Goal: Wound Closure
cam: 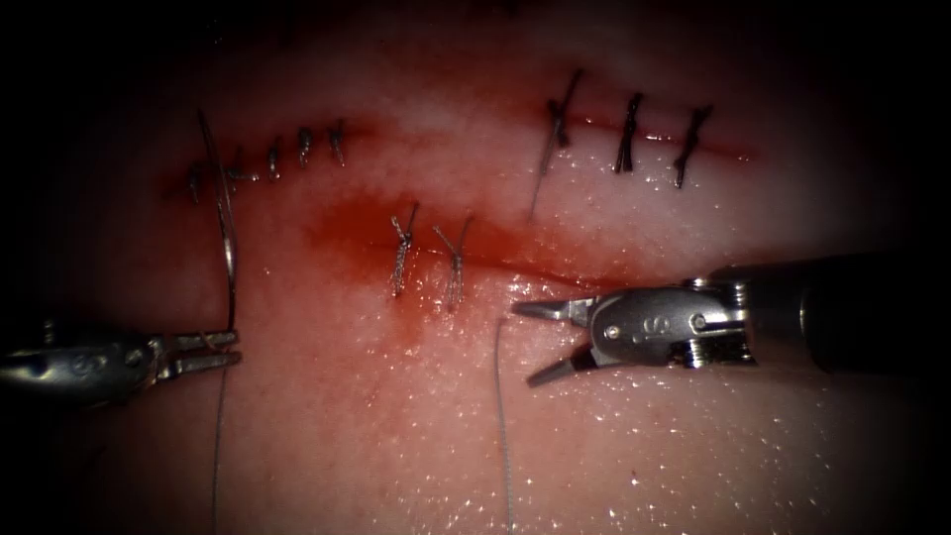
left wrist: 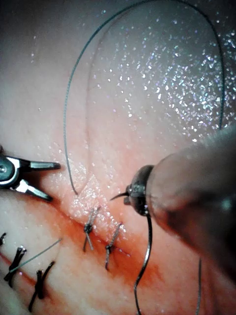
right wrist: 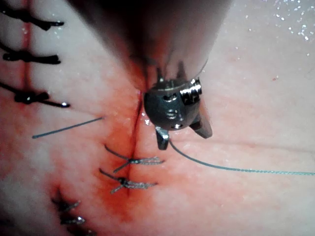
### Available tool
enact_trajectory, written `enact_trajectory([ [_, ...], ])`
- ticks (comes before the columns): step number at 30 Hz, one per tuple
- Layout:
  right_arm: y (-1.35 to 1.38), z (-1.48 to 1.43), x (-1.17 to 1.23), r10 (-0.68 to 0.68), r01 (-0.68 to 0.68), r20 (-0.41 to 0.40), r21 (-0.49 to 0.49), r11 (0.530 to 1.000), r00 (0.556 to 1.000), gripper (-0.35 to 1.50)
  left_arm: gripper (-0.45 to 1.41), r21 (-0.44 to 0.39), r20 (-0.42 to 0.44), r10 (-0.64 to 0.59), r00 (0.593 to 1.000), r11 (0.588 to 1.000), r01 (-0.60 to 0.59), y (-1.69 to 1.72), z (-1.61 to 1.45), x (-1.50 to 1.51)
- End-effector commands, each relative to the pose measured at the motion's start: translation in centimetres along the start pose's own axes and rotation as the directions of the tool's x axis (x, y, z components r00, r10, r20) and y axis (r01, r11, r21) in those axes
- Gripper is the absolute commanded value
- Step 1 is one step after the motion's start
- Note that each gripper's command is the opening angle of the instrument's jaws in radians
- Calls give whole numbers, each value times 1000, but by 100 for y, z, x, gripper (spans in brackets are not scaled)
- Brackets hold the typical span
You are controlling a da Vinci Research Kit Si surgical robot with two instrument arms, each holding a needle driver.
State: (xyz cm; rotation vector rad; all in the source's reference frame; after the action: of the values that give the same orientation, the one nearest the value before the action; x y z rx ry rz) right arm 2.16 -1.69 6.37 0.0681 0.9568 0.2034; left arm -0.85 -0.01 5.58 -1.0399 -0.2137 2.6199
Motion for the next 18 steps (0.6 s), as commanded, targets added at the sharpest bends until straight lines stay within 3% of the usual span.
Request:
enact_trajectory([
  [1,16,-4,-8,25,-23,29,-71,997,999,121,-45,-2,1,-1,1000,1000,1,6,8,-2],
  [3,29,-8,-10,166,-170,-42,-132,977,985,105,-45,-2,1,-1,1000,1000,1,5,8,-2],
  [4,33,-9,-11,288,-301,-102,-150,942,952,83,-45,-2,1,-1,1000,1000,1,6,8,-2],
  [5,39,-8,-15,536,-574,-232,-144,806,812,61,-45,-1,1,-2,1000,1000,2,6,9,-2],
  [6,41,-4,-22,675,-719,-267,-121,684,687,73,-45,0,2,-2,1000,1000,2,6,9,-2],
  [8,43,2,-30,745,-794,-286,-120,596,603,79,-45,1,2,-3,1000,1000,3,7,10,-1],
  [9,45,7,-36,760,-812,-295,-119,572,579,94,-45,0,1,-3,1000,1000,3,7,11,-1],
  [11,53,16,-48,809,-861,-307,-85,501,501,103,-45,1,1,-3,1000,1000,3,7,11,-1],
  [15,69,29,-63,840,-896,-326,-58,440,434,103,-45,1,1,-3,1000,1000,3,7,11,-1],
  [18,82,34,-67,837,-900,-345,-62,432,425,99,-45,1,1,-3,1000,1000,3,7,11,-1],
])
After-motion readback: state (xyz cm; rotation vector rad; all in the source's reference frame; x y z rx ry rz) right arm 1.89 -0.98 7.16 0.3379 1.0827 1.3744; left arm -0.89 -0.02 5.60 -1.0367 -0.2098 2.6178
